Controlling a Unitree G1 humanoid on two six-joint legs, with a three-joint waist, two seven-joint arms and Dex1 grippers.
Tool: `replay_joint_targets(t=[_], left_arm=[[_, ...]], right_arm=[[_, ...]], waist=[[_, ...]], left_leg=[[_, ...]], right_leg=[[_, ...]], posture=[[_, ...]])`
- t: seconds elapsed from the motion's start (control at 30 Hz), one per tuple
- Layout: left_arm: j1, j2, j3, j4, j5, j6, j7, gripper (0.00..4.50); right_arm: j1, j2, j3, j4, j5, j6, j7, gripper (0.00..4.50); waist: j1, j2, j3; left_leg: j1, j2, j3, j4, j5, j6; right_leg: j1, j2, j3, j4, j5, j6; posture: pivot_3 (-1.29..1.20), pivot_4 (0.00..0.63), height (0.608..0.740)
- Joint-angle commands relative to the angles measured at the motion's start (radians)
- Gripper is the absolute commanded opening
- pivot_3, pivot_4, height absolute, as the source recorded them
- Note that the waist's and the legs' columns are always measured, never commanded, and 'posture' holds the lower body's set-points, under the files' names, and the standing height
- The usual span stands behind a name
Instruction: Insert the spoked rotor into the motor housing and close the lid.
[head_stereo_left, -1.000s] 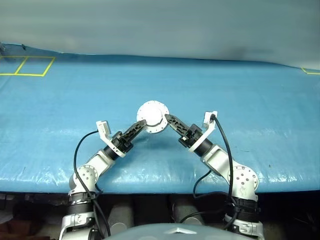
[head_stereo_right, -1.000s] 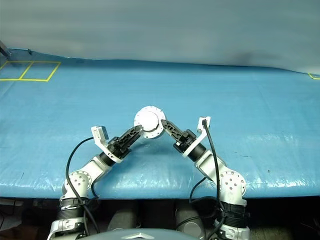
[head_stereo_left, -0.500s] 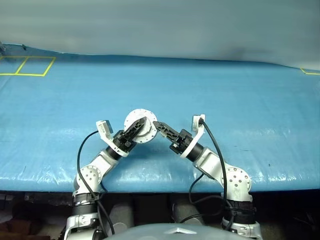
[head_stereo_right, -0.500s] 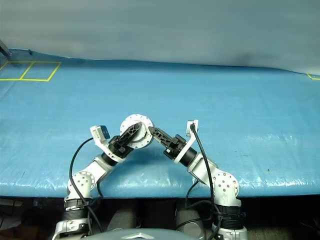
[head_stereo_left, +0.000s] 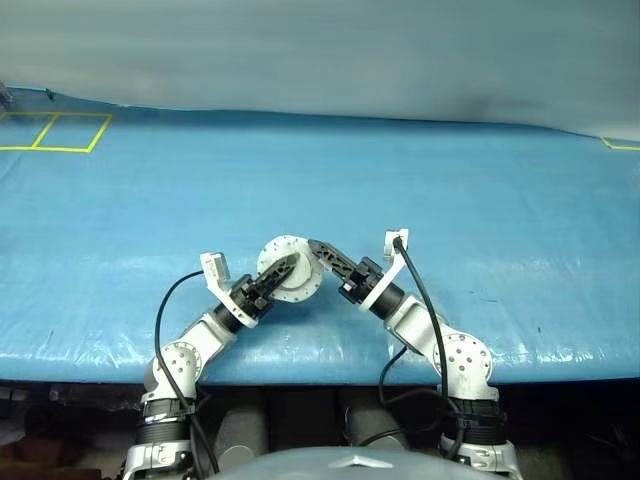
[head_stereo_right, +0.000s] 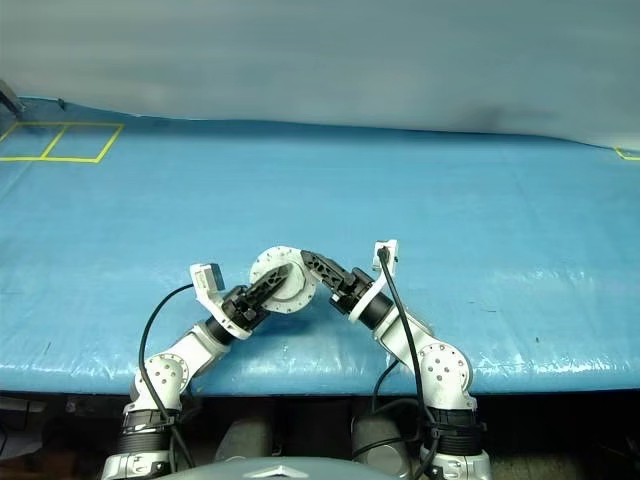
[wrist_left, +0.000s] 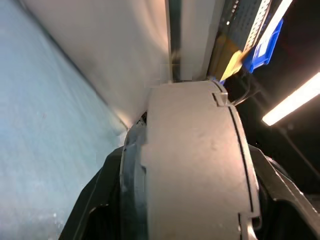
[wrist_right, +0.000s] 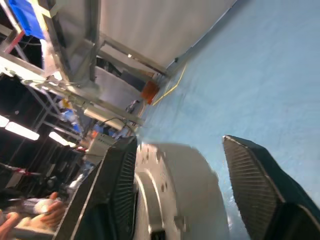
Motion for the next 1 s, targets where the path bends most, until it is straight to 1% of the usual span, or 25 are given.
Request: replay_joint_targets(t=[0.03,0.13,0.23,0.3,0.37,0.43,0.5,0.7,0.77,0.83,0.93,1.0], left_arm=[[-0.013,-0.029,0.012,-0.052,0.003,-0.059,0.012,2.66],[-0.018,-0.073,0.055,-0.036,0.03,-0.146,0.071,2.66],[-0.077,-0.155,0.189,0.006,0.054,-0.349,0.23,2.66],[-0.132,-0.189,0.278,0.039,0.059,-0.476,0.339,2.66],[-0.185,-0.19,0.34,0.084,0.069,-0.574,0.417,2.66],[-0.271,-0.175,0.431,0.156,0.088,-0.691,0.561,2.66],[-0.336,-0.149,0.486,0.224,0.132,-0.784,0.674,2.66],[-0.403,-0.079,0.491,0.333,0.199,-0.81,0.758,2.66],[-0.409,-0.058,0.483,0.367,0.234,-0.816,0.772,2.66],[-0.404,-0.048,0.477,0.375,0.248,-0.799,0.788,2.66],[-0.392,-0.037,0.485,0.372,0.303,-0.842,0.856,3.46],[-0.384,-0.024,0.507,0.366,0.347,-0.894,0.92,4.11]], right_arm=[[-0.021,0.001,0.023,0.016,-0.187,-0.159,-0.034,3.18],[-0.027,-0.022,0.069,0.07,-0.371,-0.264,-0.069,3.18],[-0.014,-0.05,0.099,0.085,-0.44,-0.287,-0.044,3.18],[-0.005,-0.048,0.098,0.084,-0.449,-0.293,-0.035,3.18],[0.0,-0.05,0.099,0.079,-0.453,-0.292,-0.022,3.18],[0.006,-0.067,0.118,0.072,-0.473,-0.285,0.003,3.18],[0.011,-0.082,0.135,0.069,-0.496,-0.284,0.016,3.18],[0.023,-0.083,0.144,0.053,-0.516,-0.292,0.033,3.18],[0.025,-0.081,0.143,0.052,-0.521,-0.292,0.034,3.18],[0.028,-0.084,0.148,0.05,-0.536,-0.294,0.033,3.18],[0.031,-0.082,0.146,0.049,-0.542,-0.292,0.034,3.21],[0.03,-0.08,0.142,0.053,-0.544,-0.291,0.036,3.21]], waist=[[0.001,0.0,0.0],[0.002,0.0,0.0],[0.004,0.0,0.0],[0.002,-0.001,0.001],[0.004,-0.001,0.001],[0.01,-0.002,0.001],[0.013,-0.003,0.0],[0.029,-0.007,0.002],[0.031,-0.008,0.002],[0.03,-0.008,0.002],[0.03,-0.008,0.002],[0.027,-0.008,0.002]], left_leg=[[0.0,0.0,0.0,0.0,0.0,0.0],[0.0,0.0,0.0,0.001,0.0,0.0],[0.0,0.0,0.001,0.001,0.0,0.0],[0.0,0.0,0.001,0.001,0.0,0.0],[0.001,0.002,0.001,0.001,0.0,0.0],[0.0,0.002,0.0,0.001,0.0,0.0],[-0.001,0.001,0.0,0.002,0.0,0.0],[-0.003,-0.002,-0.001,0.003,0.0,0.0],[-0.002,-0.001,-0.002,0.003,0.0,0.0],[-0.001,-0.001,-0.002,0.003,0.0,0.0],[0.0,0.0,-0.001,0.003,0.0,0.0],[0.0,0.0,-0.001,0.003,0.0,0.0]], right_leg=[[0.0,0.0,0.0,0.0,0.0,0.0],[0.0,0.0,0.0,0.0,0.0,0.0],[0.0,-0.001,0.001,0.0,0.001,0.001],[0.0,0.0,0.0,0.0,0.001,0.0],[0.0,0.003,0.001,0.001,0.002,-0.001],[0.0,0.003,0.0,0.0,0.002,-0.001],[0.001,0.003,0.001,-0.001,0.003,0.001],[0.002,0.001,0.0,-0.004,0.007,0.007],[0.002,0.001,0.0,-0.003,0.007,0.007],[0.003,0.002,0.0,-0.003,0.005,0.004],[0.003,0.001,0.0,-0.002,0.005,0.004],[0.003,0.002,0.0,-0.002,0.005,0.004]], posture=[[0.0,0.15,0.74],[0.0,0.15,0.74],[0.0,0.15,0.74],[0.0,0.15,0.74],[0.0,0.15,0.74],[0.0,0.15,0.74],[0.0,0.15,0.74],[0.0,0.15,0.74],[0.0,0.15,0.74],[0.0,0.15,0.74],[0.0,0.15,0.74],[0.0,0.15,0.74]])
